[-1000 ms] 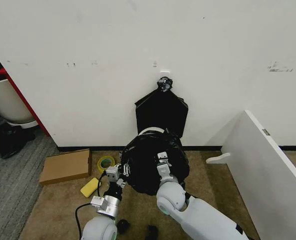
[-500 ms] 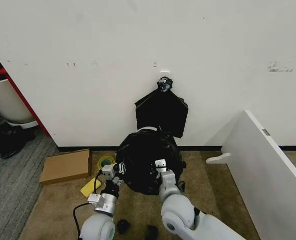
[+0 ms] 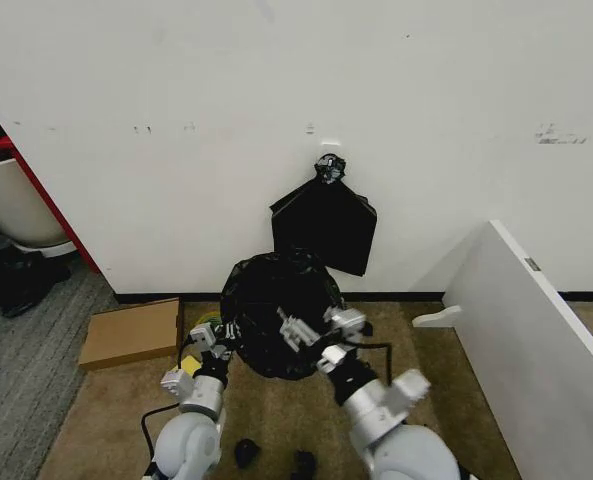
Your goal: Place the garbage bag over the trash bin.
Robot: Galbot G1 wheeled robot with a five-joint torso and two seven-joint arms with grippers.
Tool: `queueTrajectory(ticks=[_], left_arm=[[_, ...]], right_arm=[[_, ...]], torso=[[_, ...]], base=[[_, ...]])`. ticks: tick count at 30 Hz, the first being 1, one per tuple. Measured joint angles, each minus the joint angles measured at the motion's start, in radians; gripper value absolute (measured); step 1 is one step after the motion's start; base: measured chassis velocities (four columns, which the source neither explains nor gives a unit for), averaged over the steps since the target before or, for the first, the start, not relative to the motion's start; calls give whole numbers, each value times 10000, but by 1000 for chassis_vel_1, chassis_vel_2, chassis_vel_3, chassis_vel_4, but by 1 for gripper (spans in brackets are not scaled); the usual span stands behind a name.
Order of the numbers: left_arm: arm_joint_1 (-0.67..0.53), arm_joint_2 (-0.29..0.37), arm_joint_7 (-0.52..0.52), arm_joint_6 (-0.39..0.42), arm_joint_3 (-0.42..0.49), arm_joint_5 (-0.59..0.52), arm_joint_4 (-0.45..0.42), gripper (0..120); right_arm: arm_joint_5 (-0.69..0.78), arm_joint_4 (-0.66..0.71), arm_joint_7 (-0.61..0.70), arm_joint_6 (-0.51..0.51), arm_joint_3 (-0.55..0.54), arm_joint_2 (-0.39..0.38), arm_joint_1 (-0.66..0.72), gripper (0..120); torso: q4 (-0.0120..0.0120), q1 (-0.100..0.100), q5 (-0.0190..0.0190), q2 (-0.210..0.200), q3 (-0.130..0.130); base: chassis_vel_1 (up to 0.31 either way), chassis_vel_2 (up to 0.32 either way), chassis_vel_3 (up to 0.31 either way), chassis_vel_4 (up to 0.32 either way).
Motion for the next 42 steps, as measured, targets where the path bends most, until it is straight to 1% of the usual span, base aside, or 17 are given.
queueTrajectory(ticks=[2, 3, 4, 5, 6, 9, 10, 15, 23, 30, 32, 33, 35, 37, 38, 40, 42], left_arm=[[-44, 82, 1280, -717, -37, -1, 613, 1], [-114, 109, 2117, -1257, -51, 59, 1094, 1], [-114, 109, 2117, -1257, -51, 59, 1094, 1], [-156, 121, 2544, -1567, -58, 91, 1356, 1], [-195, 136, 2953, -1869, -65, 94, 1626, 1], [-202, 156, 3353, -2217, -98, -8, 1821, 1], [-202, 156, 3353, -2217, -98, -8, 1821, 1], [-167, 210, 3637, -2391, -145, 32, 1800, 1], [-105, 288, 3926, -2453, -181, 48, 1745, 1], [-170, 305, 4054, -2505, -216, 183, 1810, 1], [-219, 310, 4105, -2568, -234, 339, 1892, 1], [-223, 312, 4108, -2577, -238, 358, 1900, 1], [-254, 337, 4152, -2713, -279, 568, 2007, 1], [-254, 346, 4187, -2759, -293, 600, 2022, 1], [-249, 356, 4227, -2795, -307, 605, 2021, 1], [-220, 369, 4249, -2825, -342, 605, 2002, 1], [-201, 387, 4249, -2846, -378, 593, 1960, 1]], right_arm=[[37, 64, 122, -125, 390, -203, -22, 94], [-8, 4, 134, -308, 624, -440, -25, 98], [-8, 4, 134, -308, 624, -440, -25, 98], [-37, -76, 131, -469, 726, -626, -25, 99], [-66, -218, 128, -766, 790, -910, -28, 100], [-383, -725, -74, -1490, 801, -1576, 12, 100], [-383, -725, -74, -1490, 801, -1576, 12, 100], [-802, -1801, -609, -1992, 746, -2199, 480, 100], [-639, -2457, -948, -1848, 824, -2242, 823, 100], [288, -2568, -1229, -1575, 1144, -2226, 893, 100], [957, -2638, -1525, -1478, 1379, -2247, 946, 100], [990, -2641, -1540, -1475, 1392, -2248, 948, 100], [1840, -2708, -1894, -1518, 1702, -2305, 998, 100], [2053, -2715, -1951, -1635, 1785, -2345, 1003, 100], [2176, -2749, -1964, -1936, 1886, -2403, 1006, 100], [2096, -2844, -1965, -2291, 1946, -2488, 1008, 100], [1813, -3005, -2040, -2265, 1947, -2527, 1030, 100]], torso=[[2, -1, 5, 0, -1], [2, 0, 3, 0, 0], [2, 0, 3, 0, 0], [1, 0, -2, 0, 1], [0, 0, -2, 0, 2], [1, 1, 3, 0, 1], [1, 1, 3, 0, 1], [1, 1, 3, 0, 1], [1, 1, 0, 0, 1], [1, 1, 4, 0, 1], [0, 1, 0, 0, 1], [0, 1, 0, 0, 1], [1, 1, 3, -1, 1], [2, 1, 2, 0, 1], [1, 1, 2, 0, 1], [0, 1, 2, 0, 1], [0, 1, 2, 0, 1]], base=[[0, 0, 0, 0], [0, 0, 0, 0], [0, 0, 0, 0], [0, 0, 0, 0], [0, 0, 0, 0], [0, 0, 0, 0], [0, 0, 0, 0], [0, 0, 0, 0], [0, 0, 0, 0], [0, 0, 0, 0], [0, 0, 0, 0], [0, 0, 0, 0], [0, 0, 0, 0], [0, 0, 0, 0], [0, 0, 0, 0], [0, 0, 0, 0], [0, 0, 0, 0]])
